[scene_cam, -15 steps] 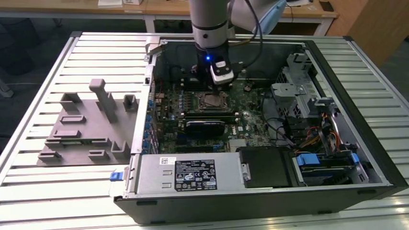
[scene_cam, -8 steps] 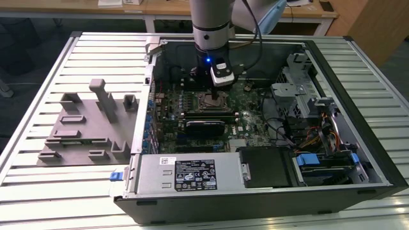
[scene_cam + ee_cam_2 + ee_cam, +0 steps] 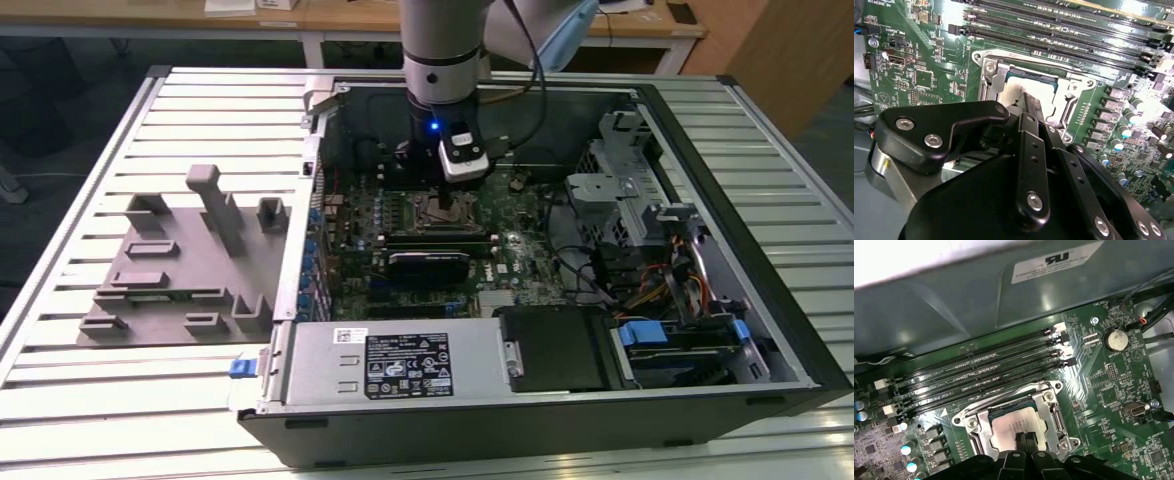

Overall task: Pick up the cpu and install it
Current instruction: 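Install the first cpu locking lever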

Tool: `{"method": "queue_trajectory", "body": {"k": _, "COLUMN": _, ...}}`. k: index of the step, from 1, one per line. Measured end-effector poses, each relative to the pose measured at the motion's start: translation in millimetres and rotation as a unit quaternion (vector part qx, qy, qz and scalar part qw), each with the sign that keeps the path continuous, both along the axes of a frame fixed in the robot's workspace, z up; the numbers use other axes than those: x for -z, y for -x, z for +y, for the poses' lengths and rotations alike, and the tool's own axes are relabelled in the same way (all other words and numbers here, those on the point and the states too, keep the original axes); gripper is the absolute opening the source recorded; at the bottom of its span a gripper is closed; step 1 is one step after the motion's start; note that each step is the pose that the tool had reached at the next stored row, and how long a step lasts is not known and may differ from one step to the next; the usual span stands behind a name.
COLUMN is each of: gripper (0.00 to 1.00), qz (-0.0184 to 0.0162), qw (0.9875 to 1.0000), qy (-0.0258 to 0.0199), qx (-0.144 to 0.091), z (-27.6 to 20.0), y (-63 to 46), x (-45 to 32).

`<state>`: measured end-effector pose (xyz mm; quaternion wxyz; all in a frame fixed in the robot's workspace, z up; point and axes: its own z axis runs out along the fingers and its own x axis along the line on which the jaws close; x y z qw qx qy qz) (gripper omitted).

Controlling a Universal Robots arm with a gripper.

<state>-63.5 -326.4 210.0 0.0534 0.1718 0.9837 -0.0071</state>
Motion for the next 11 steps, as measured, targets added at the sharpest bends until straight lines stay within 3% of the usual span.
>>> {"method": "queue_trajectory", "body": {"k": 4, "gripper": 0.11, "qz": 0.0, "qw": 1.0, "qy": 0.0, "qx": 0.0, "z": 0.0, "y": 0.0, "x": -3.7}}
{"method": "queue_trajectory", "body": {"k": 11, "gripper": 0.11, "qz": 0.0, "qw": 1.0, "qy": 0.0, "qx": 0.0, "z": 0.0, "y": 0.0, "x": -20.3}}
